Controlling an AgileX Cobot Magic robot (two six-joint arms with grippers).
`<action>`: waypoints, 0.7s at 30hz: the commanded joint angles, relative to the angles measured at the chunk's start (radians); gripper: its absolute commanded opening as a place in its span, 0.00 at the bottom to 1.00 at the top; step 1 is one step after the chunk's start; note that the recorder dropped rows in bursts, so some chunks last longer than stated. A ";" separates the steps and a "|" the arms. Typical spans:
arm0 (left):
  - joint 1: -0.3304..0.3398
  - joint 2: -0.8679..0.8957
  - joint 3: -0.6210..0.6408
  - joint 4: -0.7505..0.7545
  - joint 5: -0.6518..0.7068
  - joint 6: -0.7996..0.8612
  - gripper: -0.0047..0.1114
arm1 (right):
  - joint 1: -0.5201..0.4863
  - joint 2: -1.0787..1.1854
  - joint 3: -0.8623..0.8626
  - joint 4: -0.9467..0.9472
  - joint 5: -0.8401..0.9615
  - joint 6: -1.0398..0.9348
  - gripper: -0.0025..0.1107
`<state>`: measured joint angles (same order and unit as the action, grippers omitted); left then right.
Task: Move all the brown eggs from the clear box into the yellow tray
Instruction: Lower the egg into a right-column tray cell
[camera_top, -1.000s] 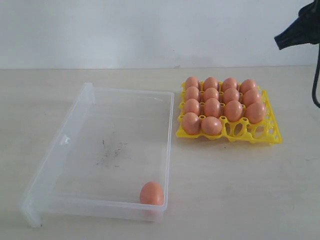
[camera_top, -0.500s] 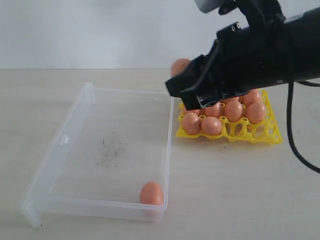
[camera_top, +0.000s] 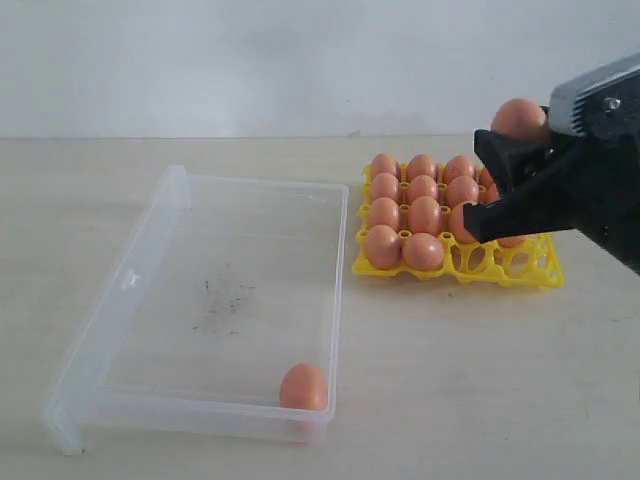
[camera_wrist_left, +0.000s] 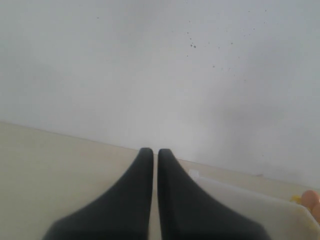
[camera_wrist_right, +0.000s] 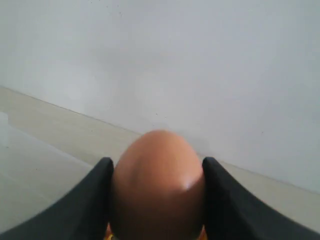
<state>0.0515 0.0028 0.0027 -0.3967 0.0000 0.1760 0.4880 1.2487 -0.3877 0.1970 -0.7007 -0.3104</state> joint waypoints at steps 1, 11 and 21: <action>-0.004 -0.003 -0.003 -0.003 0.000 0.006 0.07 | -0.173 0.091 0.011 -0.373 -0.065 0.350 0.02; -0.004 -0.003 -0.003 -0.003 0.000 0.006 0.07 | -0.618 0.627 -0.219 -1.314 -0.520 0.932 0.02; -0.004 -0.003 -0.003 -0.003 0.000 0.006 0.07 | -0.618 0.805 -0.328 -1.317 -0.520 0.843 0.02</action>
<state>0.0515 0.0028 0.0027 -0.3967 0.0000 0.1760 -0.1237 2.0317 -0.6908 -1.1173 -1.2014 0.5537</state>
